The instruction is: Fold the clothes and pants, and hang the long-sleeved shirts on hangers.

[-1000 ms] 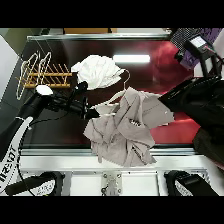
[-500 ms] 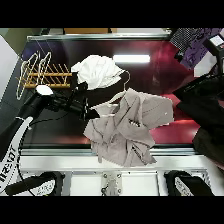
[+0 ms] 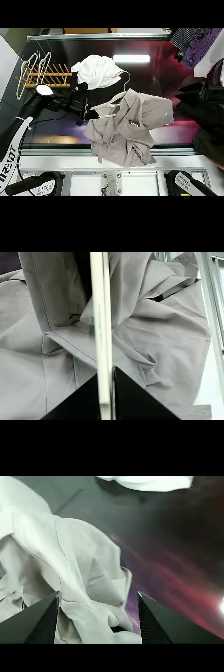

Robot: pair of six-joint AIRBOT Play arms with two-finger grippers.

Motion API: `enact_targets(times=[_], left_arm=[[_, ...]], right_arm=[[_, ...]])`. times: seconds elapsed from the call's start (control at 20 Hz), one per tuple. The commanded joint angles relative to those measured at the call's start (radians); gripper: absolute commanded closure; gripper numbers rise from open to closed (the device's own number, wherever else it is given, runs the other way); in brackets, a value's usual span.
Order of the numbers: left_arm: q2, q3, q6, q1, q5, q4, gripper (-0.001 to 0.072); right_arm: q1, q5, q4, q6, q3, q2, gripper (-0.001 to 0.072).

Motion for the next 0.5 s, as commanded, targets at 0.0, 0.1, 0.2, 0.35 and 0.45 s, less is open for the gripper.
enact_targets(times=[0.0, 0.1, 0.2, 0.35, 0.45], left_arm=[[-0.001, 0.0, 0.001, 0.001, -0.016, 0.0, 0.0694], [-0.001, 0.0, 0.001, 0.001, -0.018, 0.0, 0.0694], [-0.001, 0.0, 0.001, 0.001, -0.018, 0.0, 0.0694], [-0.001, 0.0, 0.0, 0.001, -0.018, 0.0, 0.0694], [-0.001, 0.0, -0.001, 0.001, -0.017, 0.0, 0.0694]], right_arm=[[-0.001, 0.172, 0.076, -0.264, -0.017, -0.134, 0.0192], [0.017, 0.212, 0.075, -0.308, -0.017, -0.188, 0.0192], [0.032, 0.217, 0.072, -0.361, -0.017, -0.227, 0.0191], [0.06, 0.217, 0.066, -0.413, -0.018, -0.259, 0.0192], [0.084, 0.216, 0.054, -0.414, -0.02, -0.271, 0.0192]])
